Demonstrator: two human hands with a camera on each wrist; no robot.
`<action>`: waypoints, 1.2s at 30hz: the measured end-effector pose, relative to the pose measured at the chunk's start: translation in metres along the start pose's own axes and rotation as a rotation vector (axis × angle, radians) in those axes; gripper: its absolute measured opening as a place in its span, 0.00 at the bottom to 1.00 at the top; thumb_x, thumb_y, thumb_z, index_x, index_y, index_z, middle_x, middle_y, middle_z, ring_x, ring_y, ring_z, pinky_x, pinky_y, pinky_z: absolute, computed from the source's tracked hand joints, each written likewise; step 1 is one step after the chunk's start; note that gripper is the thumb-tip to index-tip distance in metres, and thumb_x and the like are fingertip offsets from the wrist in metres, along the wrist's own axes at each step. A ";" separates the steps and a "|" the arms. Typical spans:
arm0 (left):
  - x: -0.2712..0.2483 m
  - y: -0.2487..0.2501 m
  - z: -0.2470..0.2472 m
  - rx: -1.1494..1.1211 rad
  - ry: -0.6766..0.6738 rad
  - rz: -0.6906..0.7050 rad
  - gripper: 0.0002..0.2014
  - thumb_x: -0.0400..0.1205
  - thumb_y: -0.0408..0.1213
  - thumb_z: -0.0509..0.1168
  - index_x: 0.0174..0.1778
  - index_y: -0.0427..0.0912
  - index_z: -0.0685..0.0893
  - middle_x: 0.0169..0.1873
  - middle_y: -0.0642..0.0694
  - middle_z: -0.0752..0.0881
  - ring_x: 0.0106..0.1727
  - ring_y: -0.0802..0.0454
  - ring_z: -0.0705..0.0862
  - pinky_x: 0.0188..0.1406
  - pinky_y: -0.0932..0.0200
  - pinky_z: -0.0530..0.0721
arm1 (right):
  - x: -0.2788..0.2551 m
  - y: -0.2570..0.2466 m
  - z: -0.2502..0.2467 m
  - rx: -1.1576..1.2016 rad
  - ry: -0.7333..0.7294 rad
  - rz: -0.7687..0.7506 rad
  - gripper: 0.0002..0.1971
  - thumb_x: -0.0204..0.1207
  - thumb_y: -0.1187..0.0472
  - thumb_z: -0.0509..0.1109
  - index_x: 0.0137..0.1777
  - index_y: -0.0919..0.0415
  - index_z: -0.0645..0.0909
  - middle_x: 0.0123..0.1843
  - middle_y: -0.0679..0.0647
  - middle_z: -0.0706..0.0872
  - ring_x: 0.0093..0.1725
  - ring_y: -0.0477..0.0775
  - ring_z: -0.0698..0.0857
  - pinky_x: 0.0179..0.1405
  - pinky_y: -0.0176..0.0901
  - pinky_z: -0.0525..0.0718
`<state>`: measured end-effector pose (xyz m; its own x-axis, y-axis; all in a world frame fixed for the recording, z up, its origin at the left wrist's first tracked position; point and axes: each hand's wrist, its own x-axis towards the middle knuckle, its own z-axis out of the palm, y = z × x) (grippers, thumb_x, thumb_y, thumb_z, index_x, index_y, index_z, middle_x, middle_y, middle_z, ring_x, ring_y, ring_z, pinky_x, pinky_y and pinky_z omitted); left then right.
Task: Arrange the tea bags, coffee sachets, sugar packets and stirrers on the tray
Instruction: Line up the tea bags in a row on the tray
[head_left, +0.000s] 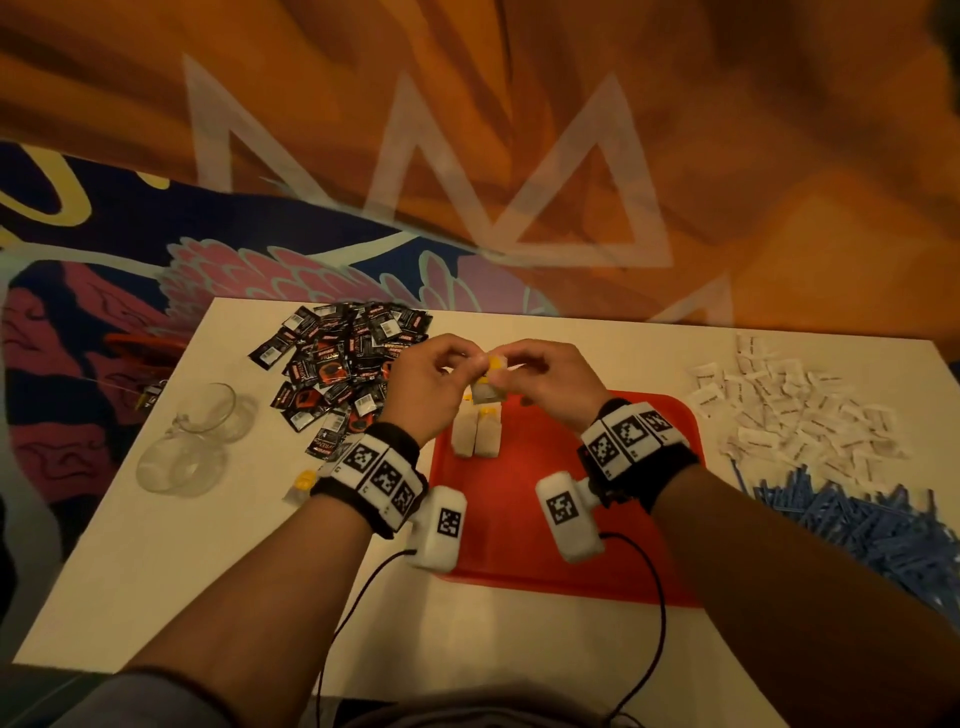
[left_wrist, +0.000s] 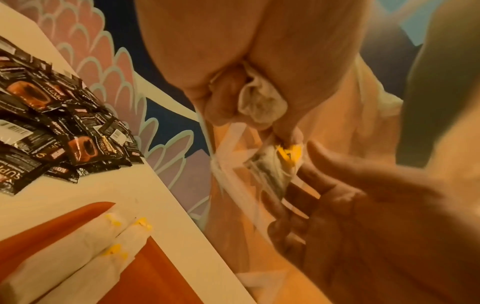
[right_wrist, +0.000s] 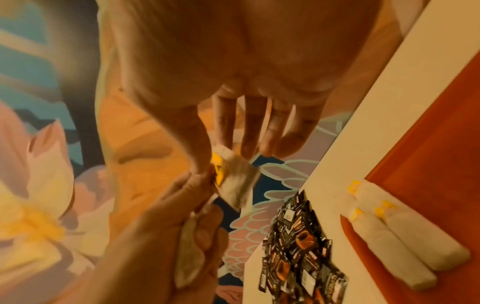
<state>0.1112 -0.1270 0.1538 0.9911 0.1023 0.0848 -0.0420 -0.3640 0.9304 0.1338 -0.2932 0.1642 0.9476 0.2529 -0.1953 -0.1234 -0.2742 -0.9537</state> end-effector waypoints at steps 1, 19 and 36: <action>0.001 0.000 -0.001 -0.039 0.016 -0.030 0.04 0.82 0.30 0.72 0.43 0.43 0.87 0.35 0.52 0.86 0.29 0.67 0.80 0.30 0.72 0.77 | 0.000 0.002 0.003 -0.064 -0.025 -0.010 0.05 0.69 0.55 0.81 0.42 0.46 0.89 0.40 0.43 0.90 0.38 0.41 0.84 0.39 0.39 0.80; -0.006 -0.075 -0.014 0.051 0.102 -0.296 0.01 0.83 0.38 0.69 0.47 0.47 0.86 0.40 0.51 0.87 0.36 0.55 0.83 0.37 0.52 0.82 | 0.024 0.080 0.056 -0.116 0.038 0.311 0.13 0.67 0.53 0.83 0.47 0.60 0.91 0.41 0.51 0.89 0.43 0.50 0.87 0.43 0.44 0.84; -0.049 -0.143 -0.051 -0.048 0.033 -0.496 0.08 0.86 0.30 0.63 0.43 0.46 0.83 0.32 0.55 0.86 0.24 0.57 0.75 0.16 0.64 0.71 | 0.035 0.157 0.111 -0.367 0.007 0.638 0.12 0.78 0.51 0.72 0.57 0.55 0.89 0.55 0.53 0.87 0.54 0.56 0.85 0.50 0.45 0.81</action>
<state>0.0627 -0.0326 0.0344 0.8885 0.2819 -0.3620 0.4274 -0.2213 0.8766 0.1148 -0.2241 -0.0175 0.7267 -0.0654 -0.6838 -0.5457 -0.6597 -0.5168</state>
